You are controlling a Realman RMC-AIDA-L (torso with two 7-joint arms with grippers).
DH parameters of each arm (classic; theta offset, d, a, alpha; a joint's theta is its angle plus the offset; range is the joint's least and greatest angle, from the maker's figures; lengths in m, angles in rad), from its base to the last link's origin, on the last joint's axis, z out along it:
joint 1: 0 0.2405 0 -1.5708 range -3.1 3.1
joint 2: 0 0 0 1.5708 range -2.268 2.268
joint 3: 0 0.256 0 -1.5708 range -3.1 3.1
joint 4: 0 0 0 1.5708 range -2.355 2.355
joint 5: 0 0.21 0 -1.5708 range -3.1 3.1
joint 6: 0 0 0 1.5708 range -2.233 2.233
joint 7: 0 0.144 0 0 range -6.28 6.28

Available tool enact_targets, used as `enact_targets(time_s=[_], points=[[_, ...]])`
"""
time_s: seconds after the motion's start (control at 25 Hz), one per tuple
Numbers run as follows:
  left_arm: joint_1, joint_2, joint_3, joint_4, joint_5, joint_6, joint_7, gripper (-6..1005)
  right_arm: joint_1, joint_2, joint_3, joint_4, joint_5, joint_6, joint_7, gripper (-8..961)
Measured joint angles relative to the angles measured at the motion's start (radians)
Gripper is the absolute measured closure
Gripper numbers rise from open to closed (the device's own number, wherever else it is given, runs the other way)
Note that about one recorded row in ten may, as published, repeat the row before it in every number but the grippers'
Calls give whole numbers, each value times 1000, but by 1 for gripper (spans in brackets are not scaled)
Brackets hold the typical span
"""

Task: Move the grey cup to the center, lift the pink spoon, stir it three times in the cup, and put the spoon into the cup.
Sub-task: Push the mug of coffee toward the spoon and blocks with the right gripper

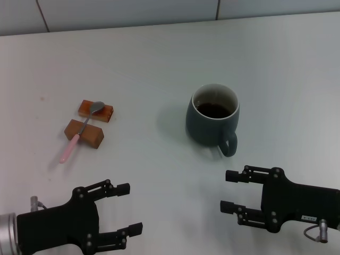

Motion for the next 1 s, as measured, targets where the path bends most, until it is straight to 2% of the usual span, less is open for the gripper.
enact_targets(time_s=[0.88, 1.0], points=[[-6, -2, -1, 2, -6, -1, 0, 191, -12, 3, 2, 1, 0, 3, -9, 427], [-7, -2, -2, 2, -6, 1, -2, 191, -15, 3, 5, 1, 1, 7, -10, 547]])
